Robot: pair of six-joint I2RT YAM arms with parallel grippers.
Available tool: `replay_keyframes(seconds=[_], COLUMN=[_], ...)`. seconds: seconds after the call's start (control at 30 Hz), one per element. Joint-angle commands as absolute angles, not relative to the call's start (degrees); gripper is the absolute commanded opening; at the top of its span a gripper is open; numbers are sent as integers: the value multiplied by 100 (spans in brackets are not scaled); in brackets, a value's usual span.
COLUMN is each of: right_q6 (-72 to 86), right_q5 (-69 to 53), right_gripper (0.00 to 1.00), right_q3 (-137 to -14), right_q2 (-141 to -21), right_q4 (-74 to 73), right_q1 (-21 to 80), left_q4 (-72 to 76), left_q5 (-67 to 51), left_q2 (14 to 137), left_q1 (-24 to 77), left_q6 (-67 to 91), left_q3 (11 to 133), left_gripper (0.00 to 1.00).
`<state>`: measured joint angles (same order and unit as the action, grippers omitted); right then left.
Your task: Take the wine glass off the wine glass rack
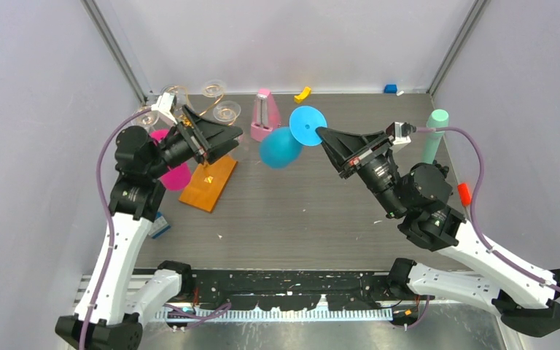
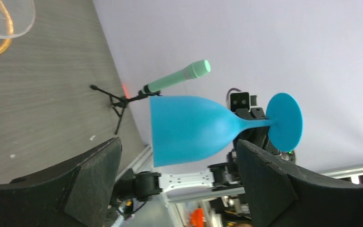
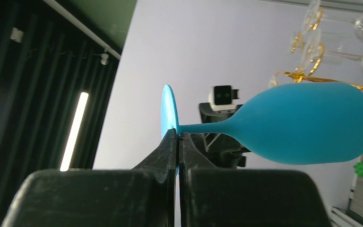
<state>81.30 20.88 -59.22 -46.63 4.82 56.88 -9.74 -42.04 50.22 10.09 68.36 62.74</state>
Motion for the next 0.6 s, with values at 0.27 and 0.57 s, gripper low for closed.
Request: replay_keyframes(seconds=[0.27,0.57], right_q6=[8820,9298], right_q5=[2057,2302], right_gripper=[0,0], right_q3=[-5234,-4606], right_q2=[-4964,-4792], right_q4=[3231,3267], right_q1=[5713,5713], left_q4=[1657,2638], left_q5=[-4442,-4423], left_q2=[5579,5544], left_q1=[1602,1657], left_q6=[9336,9983], left_q3=[6131,6125], left_gripper=[73,30])
